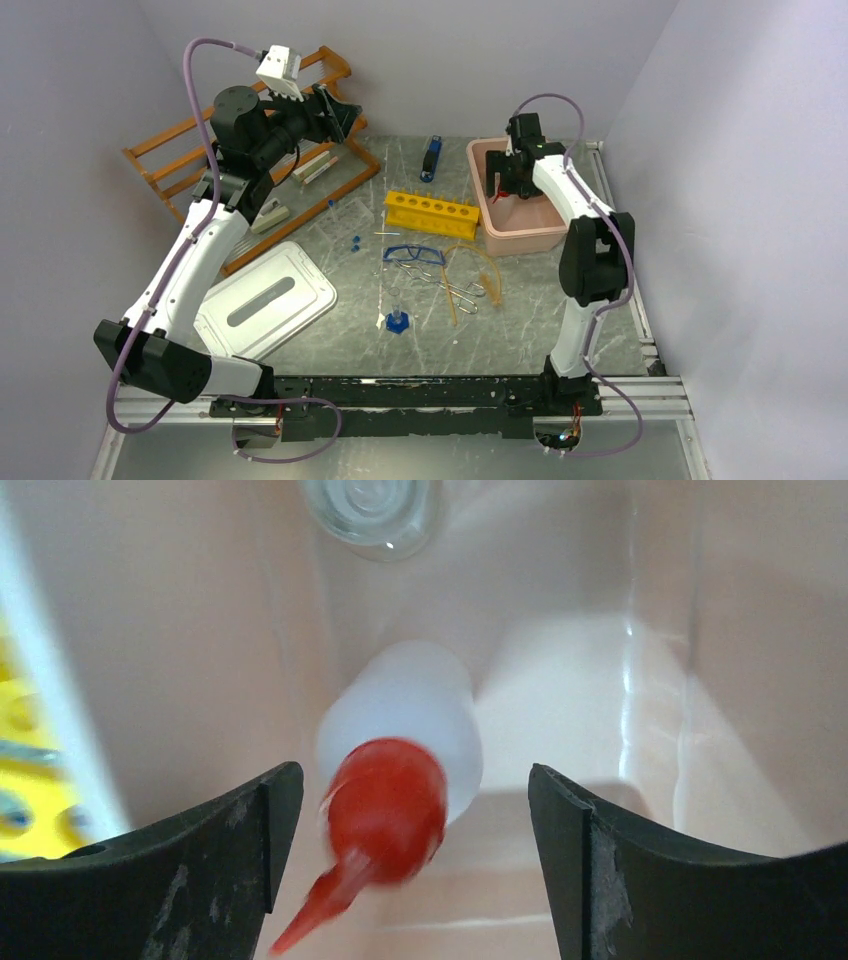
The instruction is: Organize the chemistry lab equipment
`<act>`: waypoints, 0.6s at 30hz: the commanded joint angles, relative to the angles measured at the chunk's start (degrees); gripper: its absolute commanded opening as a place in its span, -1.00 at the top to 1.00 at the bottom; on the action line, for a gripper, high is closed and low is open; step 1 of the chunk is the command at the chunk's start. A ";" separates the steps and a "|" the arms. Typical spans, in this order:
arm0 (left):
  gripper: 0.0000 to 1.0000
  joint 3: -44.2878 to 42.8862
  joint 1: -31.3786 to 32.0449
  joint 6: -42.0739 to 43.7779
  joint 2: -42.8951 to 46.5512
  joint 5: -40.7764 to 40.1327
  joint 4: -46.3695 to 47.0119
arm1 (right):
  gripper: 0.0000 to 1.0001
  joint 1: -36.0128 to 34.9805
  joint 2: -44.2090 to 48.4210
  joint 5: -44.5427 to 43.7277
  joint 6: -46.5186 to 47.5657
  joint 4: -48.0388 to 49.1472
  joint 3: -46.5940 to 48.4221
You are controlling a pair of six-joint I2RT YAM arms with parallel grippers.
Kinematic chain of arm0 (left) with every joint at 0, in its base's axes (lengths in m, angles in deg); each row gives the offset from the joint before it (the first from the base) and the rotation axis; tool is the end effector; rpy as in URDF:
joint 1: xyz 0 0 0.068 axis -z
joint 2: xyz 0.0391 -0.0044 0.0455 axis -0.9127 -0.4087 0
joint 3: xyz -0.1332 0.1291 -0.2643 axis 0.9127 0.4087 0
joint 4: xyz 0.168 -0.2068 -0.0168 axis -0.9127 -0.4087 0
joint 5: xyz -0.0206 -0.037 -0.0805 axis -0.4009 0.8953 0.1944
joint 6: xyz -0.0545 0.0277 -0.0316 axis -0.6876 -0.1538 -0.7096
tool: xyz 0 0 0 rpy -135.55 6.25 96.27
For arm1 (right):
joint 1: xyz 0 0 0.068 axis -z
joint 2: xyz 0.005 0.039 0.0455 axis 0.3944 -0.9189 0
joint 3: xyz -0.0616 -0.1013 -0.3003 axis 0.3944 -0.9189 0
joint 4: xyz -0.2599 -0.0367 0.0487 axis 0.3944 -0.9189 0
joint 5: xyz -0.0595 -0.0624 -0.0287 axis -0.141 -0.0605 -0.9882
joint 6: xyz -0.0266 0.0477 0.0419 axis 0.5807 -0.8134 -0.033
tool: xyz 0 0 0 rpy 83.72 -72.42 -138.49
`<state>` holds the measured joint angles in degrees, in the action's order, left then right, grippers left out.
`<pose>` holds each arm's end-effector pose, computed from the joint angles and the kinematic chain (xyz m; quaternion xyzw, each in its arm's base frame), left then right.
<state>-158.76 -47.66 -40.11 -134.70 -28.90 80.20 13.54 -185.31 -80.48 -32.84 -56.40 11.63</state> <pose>0.3022 -0.1144 0.5183 0.1112 0.6797 -0.2916 0.6638 0.4617 0.0759 0.2721 -0.0180 0.9629 0.0140 0.2687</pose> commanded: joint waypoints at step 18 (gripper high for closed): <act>-0.53 11.01 0.37 -3.81 6.44 -7.53 -0.28 | -0.34 -18.29 24.86 -1.26 6.03 9.78 -7.91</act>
<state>-150.26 -47.66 -42.19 -130.02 -33.29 79.94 1.78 -163.19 -81.92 -29.91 -50.70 7.04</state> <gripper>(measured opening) 0.773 0.690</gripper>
